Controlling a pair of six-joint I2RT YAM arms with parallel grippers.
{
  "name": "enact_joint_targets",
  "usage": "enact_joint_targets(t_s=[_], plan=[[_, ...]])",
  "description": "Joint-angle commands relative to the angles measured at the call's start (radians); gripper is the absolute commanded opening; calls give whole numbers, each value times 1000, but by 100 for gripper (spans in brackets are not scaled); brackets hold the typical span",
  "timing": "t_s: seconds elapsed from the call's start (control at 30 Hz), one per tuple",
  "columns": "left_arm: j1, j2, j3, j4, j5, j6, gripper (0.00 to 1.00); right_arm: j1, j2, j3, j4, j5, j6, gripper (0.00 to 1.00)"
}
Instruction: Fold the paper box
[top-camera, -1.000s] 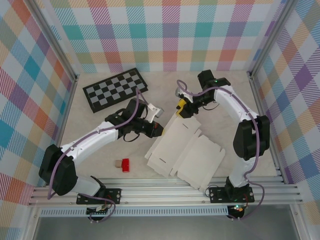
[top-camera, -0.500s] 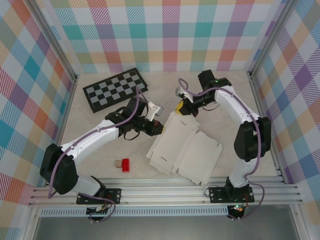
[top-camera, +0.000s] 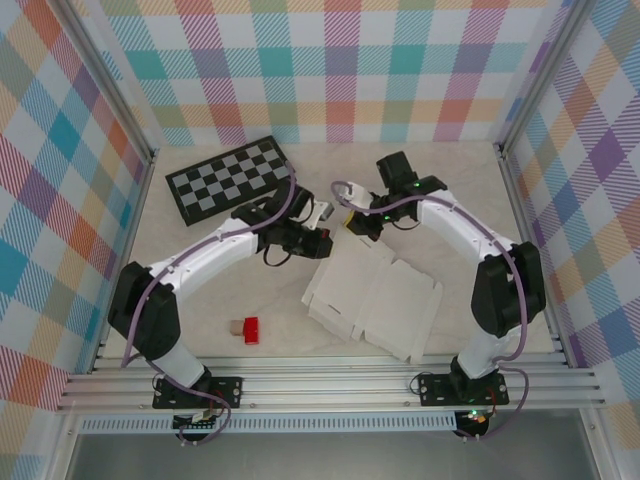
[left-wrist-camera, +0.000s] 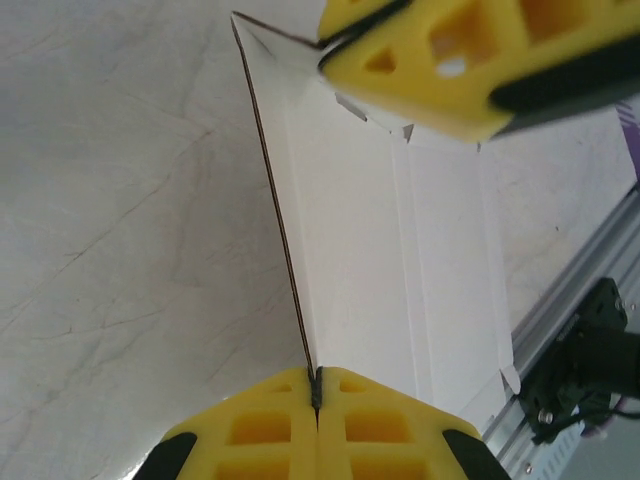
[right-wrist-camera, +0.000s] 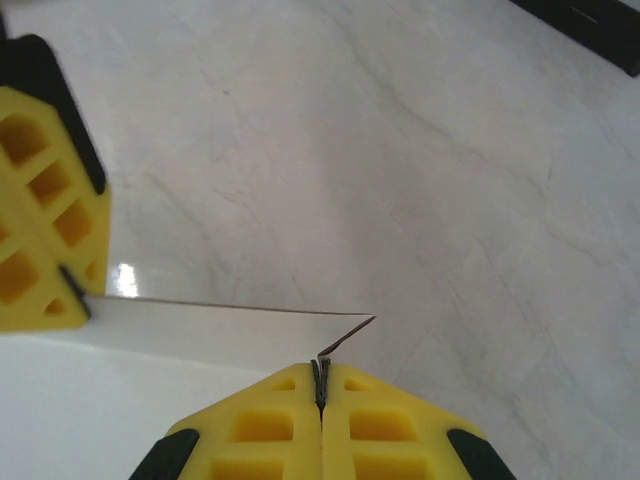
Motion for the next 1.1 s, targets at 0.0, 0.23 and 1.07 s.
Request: enact_joint_targets(t_s=[0.0,0.23,1.07], plan=[[-3,30,58,94,-35,-80,0,65,-21,-84,116,67,173,0],[-6,19,9,133,58,-32,0,62,16,-67,101,112,161,8],[10,-133,-175,77,-52,179,0,-220,-231,-416,154,-271,-1,36]])
